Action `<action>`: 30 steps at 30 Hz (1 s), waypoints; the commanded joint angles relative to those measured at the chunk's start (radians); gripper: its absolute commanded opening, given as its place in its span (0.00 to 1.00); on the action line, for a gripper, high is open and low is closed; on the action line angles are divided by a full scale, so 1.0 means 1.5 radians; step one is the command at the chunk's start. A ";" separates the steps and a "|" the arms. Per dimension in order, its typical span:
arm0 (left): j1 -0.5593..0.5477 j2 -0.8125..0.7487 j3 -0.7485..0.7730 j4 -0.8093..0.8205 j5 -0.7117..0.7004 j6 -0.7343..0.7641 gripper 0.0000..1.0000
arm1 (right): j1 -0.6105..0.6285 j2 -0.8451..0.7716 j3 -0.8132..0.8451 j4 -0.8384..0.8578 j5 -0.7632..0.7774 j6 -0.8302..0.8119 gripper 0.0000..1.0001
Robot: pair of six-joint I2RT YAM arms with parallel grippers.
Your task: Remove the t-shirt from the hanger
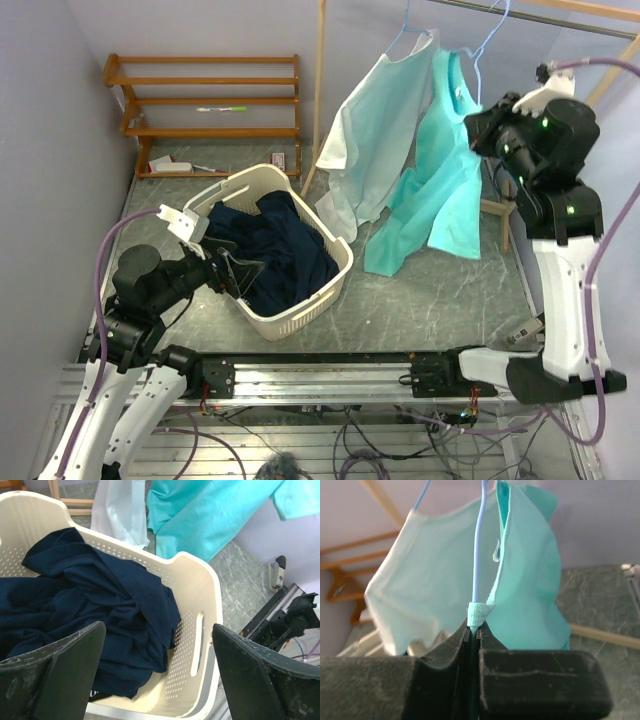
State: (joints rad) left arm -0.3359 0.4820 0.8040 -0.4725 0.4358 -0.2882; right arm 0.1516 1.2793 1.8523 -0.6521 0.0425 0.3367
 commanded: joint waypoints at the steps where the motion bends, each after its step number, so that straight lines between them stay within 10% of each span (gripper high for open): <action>1: -0.005 0.016 0.007 0.056 0.050 -0.021 0.99 | 0.002 -0.117 -0.093 -0.023 -0.133 -0.008 0.00; 6: -0.005 0.072 0.028 0.112 0.139 -0.045 0.97 | 0.002 -0.263 -0.265 0.015 -0.362 -0.034 0.00; 13: -0.005 0.159 0.120 0.342 0.337 -0.161 0.56 | 0.002 -0.358 -0.334 -0.021 -0.575 -0.054 0.00; 21: -0.016 0.276 0.247 0.591 0.397 -0.311 0.87 | 0.001 -0.376 -0.339 -0.087 -0.614 -0.085 0.00; 30: -0.109 0.402 0.394 0.465 0.400 -0.206 0.89 | 0.002 -0.390 -0.363 -0.048 -0.723 -0.056 0.00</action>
State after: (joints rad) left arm -0.4347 1.0210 1.3254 0.3187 1.0069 -0.6971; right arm 0.1520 0.7143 1.3087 -0.7834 -0.9260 0.2291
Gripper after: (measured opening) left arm 0.893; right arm 0.037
